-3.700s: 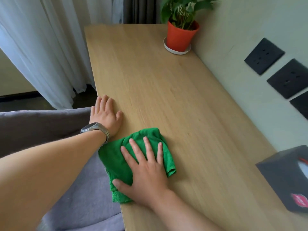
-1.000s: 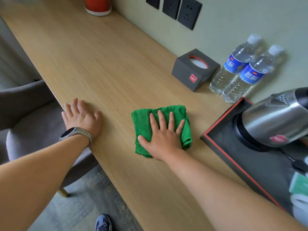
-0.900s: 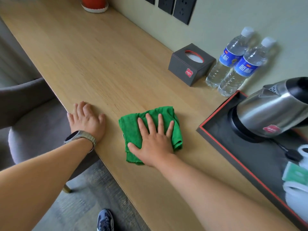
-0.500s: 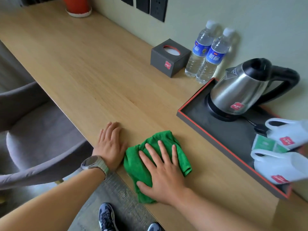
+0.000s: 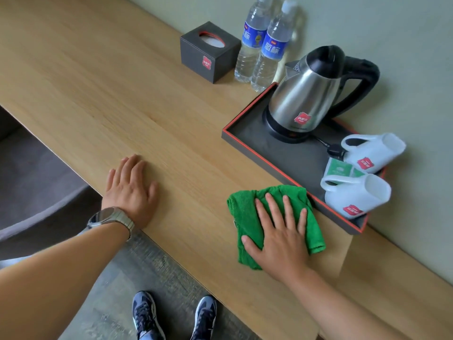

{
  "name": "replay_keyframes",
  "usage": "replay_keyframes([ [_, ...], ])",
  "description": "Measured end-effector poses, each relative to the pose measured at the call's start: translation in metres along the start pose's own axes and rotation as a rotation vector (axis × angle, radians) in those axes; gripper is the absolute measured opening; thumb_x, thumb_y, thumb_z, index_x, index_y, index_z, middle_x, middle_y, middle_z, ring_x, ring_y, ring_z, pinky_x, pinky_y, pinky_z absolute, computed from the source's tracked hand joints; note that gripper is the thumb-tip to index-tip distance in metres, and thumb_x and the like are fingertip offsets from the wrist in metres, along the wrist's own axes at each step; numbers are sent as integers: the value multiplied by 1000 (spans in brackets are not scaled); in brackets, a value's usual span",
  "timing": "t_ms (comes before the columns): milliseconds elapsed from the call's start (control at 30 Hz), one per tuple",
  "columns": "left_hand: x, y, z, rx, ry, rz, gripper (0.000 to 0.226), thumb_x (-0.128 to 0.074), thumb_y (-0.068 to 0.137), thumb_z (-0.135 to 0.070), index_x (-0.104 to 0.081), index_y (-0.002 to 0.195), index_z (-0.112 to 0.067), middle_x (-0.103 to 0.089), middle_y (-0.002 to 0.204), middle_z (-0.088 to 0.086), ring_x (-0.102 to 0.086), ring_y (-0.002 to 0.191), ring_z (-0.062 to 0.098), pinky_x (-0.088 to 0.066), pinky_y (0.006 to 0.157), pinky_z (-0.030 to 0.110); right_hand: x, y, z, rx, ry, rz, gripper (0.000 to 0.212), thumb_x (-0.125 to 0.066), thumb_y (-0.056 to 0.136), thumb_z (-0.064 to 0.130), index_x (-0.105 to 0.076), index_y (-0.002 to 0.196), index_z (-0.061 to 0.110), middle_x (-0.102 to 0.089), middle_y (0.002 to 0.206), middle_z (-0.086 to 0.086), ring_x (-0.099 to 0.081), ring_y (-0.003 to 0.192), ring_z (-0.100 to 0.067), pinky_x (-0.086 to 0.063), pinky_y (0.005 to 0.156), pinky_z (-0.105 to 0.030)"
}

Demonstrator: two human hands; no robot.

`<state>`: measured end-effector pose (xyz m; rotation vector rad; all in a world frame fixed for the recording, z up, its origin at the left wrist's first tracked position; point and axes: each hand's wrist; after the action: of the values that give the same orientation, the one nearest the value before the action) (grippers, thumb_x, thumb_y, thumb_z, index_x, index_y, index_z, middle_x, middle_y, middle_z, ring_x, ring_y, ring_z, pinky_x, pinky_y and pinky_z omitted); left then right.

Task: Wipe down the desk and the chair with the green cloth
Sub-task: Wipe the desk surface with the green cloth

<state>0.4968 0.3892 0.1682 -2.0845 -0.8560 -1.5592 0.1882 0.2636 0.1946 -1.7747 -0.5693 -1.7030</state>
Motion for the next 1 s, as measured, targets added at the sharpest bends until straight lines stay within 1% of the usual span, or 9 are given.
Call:
replay_keyframes([
  [100,-3,1,0,5,10,-7,65,-29,88,-53,-35,140,-14,-31,155,8,-21,146,27,-12,119,47,0,0,26,-82,45,-3,86,-35,81,73,-31,151,24,-26,160,-5,-11,148,-39,-4,112,-70],
  [167,-3,1,0,4,17,-3,66,-29,88,-52,-35,140,-13,-32,154,8,-20,146,28,-12,120,48,1,-1,47,-82,66,2,88,-36,79,74,-31,151,24,-26,160,-6,-11,148,-40,-4,111,-71],
  [400,-5,3,5,-9,9,5,68,-27,86,-54,-33,141,-13,-28,156,8,-17,147,26,-10,120,45,-6,-18,129,55,156,-23,86,-40,78,71,-27,151,26,-23,161,-5,-4,148,-41,0,110,-73],
  [533,-5,4,6,-32,-6,-11,70,-29,85,-53,-34,140,-10,-29,155,10,-19,146,27,-12,119,47,-15,-38,115,101,128,-83,82,-42,80,70,-26,150,31,-20,162,2,-3,149,-36,-1,111,-70],
  [600,-5,4,7,-40,-6,-15,69,-31,85,-52,-34,139,-10,-30,154,11,-20,145,28,-13,119,47,-18,-55,90,40,113,-87,81,-40,81,72,-25,151,33,-20,162,4,-4,150,-35,-2,112,-70],
  [700,-6,3,7,-41,7,-17,68,-31,87,-52,-34,140,-10,-29,155,10,-20,145,27,-13,120,46,-19,-77,46,-161,57,-55,81,-31,83,75,-21,152,34,-18,163,5,-6,150,-34,-1,112,-69],
  [833,-6,3,8,-57,22,-22,66,-31,89,-51,-33,140,-10,-30,154,10,-22,145,28,-15,120,48,-19,-88,-18,-449,18,11,83,-9,81,80,-2,153,38,-2,164,11,6,150,-31,2,111,-70],
  [900,-7,3,8,-60,26,-24,66,-31,90,-52,-33,141,-10,-31,154,10,-22,145,27,-15,119,48,-18,-87,-37,-548,56,23,83,-8,80,79,0,153,39,2,164,13,9,149,-29,0,110,-73],
  [1000,-8,3,9,-59,21,-39,66,-31,89,-52,-35,140,-11,-33,153,10,-23,144,29,-15,119,49,-17,-84,-40,-597,88,24,82,-9,81,76,0,153,38,6,164,12,10,149,-29,-3,110,-73],
])
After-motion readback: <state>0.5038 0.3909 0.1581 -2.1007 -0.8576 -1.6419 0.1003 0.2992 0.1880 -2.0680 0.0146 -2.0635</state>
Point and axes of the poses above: each hand's wrist, its own y-axis towards the middle knuckle, its own x-axis out of the back of the hand, z = x × y
